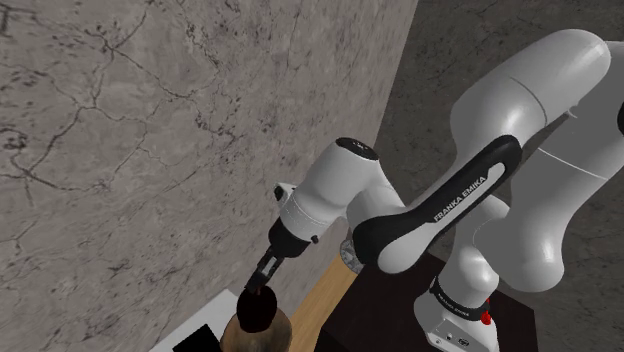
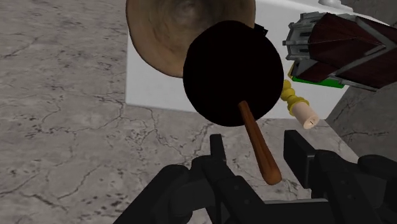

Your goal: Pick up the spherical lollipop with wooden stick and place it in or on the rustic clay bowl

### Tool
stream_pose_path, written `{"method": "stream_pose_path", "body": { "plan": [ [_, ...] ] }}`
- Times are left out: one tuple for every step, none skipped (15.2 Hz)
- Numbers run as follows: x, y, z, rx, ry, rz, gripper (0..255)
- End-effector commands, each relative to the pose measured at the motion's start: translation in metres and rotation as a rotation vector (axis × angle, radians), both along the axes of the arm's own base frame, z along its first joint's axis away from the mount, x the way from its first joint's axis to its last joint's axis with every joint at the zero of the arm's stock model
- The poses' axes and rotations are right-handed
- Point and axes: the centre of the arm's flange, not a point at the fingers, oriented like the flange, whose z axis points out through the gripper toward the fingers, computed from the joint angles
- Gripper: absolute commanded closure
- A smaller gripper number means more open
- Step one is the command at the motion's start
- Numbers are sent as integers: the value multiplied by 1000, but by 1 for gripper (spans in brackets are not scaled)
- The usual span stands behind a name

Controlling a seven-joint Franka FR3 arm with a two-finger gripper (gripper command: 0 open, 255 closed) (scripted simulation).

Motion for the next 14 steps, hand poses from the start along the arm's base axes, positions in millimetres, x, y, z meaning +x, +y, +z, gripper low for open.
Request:
{"method": "stream_pose_path", "body": {
  "plan": [
    [-1, 1, -10, 1, -1, 0, 255],
    [-1, 1, -15, 1, -1, 0, 255],
    [-1, 1, -20, 1, -1, 0, 255],
    [-1, 1, -25, 1, -1, 0, 255],
    [-1, 1, -31, 1, -1, 0, 255],
    [-1, 1, -36, 1, -1, 0, 255],
    [-1, 1, -41, 1, -1, 0, 255],
    [-1, 1, -47, 1, -1, 0, 255],
    [-1, 1, -52, 1, -1, 0, 255],
    [-1, 1, -57, 1, -1, 0, 255],
    [-1, 1, -62, 1, -1, 0, 255],
    [-1, 1, -68, 1, -1, 0, 255],
    [-1, 1, -73, 1, -1, 0, 255],
    [-1, 1, -78, 1, -1, 0, 255]
  ]
}}
